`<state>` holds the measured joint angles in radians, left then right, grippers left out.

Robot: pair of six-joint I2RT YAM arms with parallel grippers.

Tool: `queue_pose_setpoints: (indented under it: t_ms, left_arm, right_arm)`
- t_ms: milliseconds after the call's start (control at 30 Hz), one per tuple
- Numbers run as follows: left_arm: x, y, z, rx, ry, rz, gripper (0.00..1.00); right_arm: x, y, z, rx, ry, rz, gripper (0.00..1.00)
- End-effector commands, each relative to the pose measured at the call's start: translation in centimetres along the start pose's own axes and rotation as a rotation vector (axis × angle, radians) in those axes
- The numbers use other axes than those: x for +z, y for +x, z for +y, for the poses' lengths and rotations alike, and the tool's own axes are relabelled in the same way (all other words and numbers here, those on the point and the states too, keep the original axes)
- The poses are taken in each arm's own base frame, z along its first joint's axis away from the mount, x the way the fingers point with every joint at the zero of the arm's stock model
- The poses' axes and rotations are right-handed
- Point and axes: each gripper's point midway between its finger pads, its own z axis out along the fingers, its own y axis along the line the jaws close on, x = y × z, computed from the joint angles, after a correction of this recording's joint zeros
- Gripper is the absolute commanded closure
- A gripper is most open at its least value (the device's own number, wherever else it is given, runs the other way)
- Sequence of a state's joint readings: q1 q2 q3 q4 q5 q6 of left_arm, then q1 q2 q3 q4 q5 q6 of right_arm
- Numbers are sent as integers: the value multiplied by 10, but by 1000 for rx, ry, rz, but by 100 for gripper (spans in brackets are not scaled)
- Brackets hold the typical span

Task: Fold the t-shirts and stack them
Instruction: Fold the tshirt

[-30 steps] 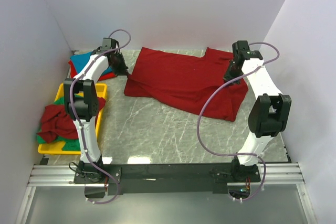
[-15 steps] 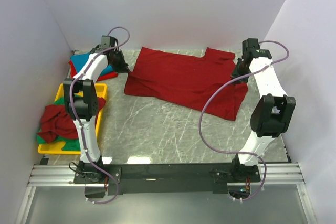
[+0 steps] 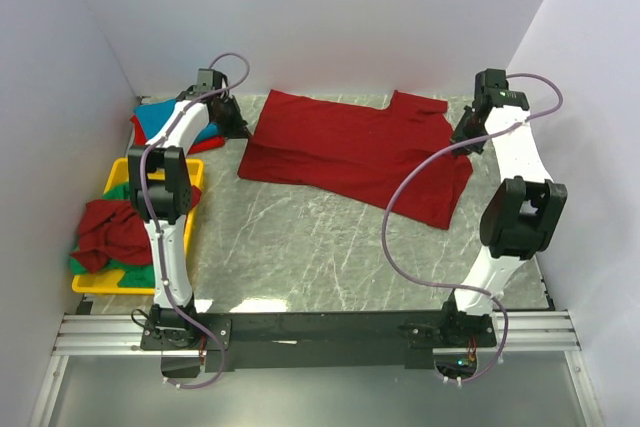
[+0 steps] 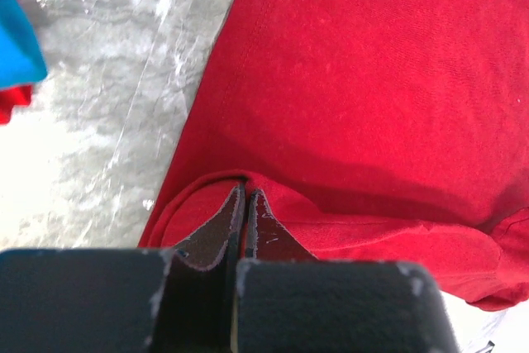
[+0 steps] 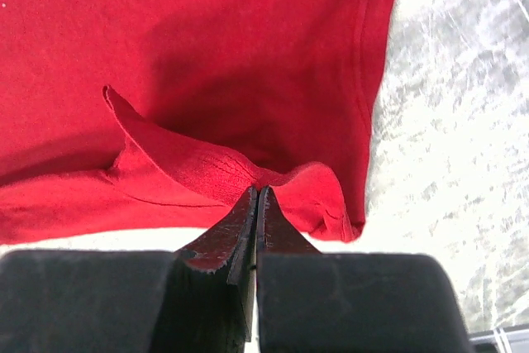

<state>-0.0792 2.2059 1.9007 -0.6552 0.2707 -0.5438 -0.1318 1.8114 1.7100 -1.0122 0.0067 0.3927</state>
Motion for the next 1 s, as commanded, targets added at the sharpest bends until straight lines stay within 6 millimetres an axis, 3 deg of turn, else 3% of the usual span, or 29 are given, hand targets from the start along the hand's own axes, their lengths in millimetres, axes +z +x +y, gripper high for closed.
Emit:
queue_pose_setpoints:
  t_ms: [0,100,133,167,200,233,267,300,333,400,467,500,567,600,633,767,967]
  left_arm:
    - [2,-13,-11,-4,44,-25,99]
    - [4,-17,-9,-2,33,-36,98]
    - [5,-17,-9,0,29,-37,94]
    - [8,-17,-7,0,25,-34,86]
    - [7,-19,-9,1,28,-37,62]
    - [8,-19,-8,2,26,-37,50]
    - [8,-18,-9,3,28,-35,40]
    - [7,-18,-9,5,28,-35,25]
    - [7,-18,-8,7,21,-41,21]
    - [1,-12,-2,11,0,-40,13]
    - [-4,0,7,12,-26,-32,11]
    - [-11,1,6,16,-22,-45,11]
    - [-9,22,19,7,-48,-4,13]
    - [-11,28,22,6,-55,3,14]
    - [-17,30,24,8,-65,-6,14]
    - [-17,57,39,-2,-86,33,19]
    - [-14,79,52,-14,-111,58,25]
  right_arm:
    - [3,-17,5,-21,-16,-35,100]
    - [9,-21,5,-24,-13,-33,100]
    - [11,-21,6,-26,-14,-31,100]
    - [16,-23,6,-27,-12,-28,100]
    - [16,-24,13,-32,-45,-22,100]
    - [17,-25,14,-38,-52,-23,98]
    - [21,-25,16,-40,-53,-11,78]
    - [20,-28,17,-41,-60,-13,67]
    - [19,-26,19,-42,-66,-5,53]
    - [19,-23,19,-33,-73,-2,43]
    - [13,-18,16,-24,-78,-10,35]
    - [14,-8,11,-8,-77,5,35]
    - [15,5,3,16,-75,28,34]
    - [24,20,-8,41,-62,64,34]
    - [17,24,-11,54,-73,53,34]
    - [24,61,-40,125,-48,111,34]
    - [24,85,-66,214,-48,139,34]
